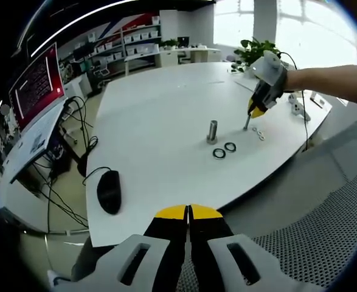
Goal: Place the washer onto the threaded stud by aligning its center hole with the stud, sliding it down to the base, and recovering from edge contact or off-axis alignment until the washer reaches the visible bottom stop.
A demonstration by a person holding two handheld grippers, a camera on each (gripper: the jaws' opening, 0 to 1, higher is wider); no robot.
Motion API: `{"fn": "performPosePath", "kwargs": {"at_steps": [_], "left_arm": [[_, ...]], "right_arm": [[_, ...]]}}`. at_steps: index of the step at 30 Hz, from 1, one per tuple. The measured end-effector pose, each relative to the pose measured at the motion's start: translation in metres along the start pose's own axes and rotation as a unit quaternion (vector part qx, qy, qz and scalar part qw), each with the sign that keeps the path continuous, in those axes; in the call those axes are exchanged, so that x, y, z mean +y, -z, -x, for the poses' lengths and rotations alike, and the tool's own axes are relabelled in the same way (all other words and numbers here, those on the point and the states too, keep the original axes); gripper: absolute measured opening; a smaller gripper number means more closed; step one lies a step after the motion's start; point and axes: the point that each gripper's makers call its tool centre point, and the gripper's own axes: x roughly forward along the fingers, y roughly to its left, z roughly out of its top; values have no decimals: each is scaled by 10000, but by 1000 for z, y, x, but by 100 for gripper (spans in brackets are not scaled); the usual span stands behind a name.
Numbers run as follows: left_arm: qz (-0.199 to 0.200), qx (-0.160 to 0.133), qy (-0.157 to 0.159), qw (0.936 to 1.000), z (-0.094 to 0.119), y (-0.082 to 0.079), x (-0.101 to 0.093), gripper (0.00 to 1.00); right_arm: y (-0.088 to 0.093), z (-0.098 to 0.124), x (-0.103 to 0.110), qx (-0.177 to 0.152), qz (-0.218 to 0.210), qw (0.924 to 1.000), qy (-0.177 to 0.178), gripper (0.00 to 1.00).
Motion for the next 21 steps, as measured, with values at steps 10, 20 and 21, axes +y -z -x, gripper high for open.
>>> {"fn": "performPosePath", "kwargs": {"at_steps": [10,20,21], "left_arm": [[33,27,-23,10000,-1,0,1,0],[52,66,-42,10000,-1,2,1,0],[53,71,-41,10000,-2,2,1,0]], "right_arm": [[6,-18,7,137,3,9998,-119,14],[13,-30,16,254,-55,9994,-220,14],[15,-32,16,265,-59,9994,-229,14]]}}
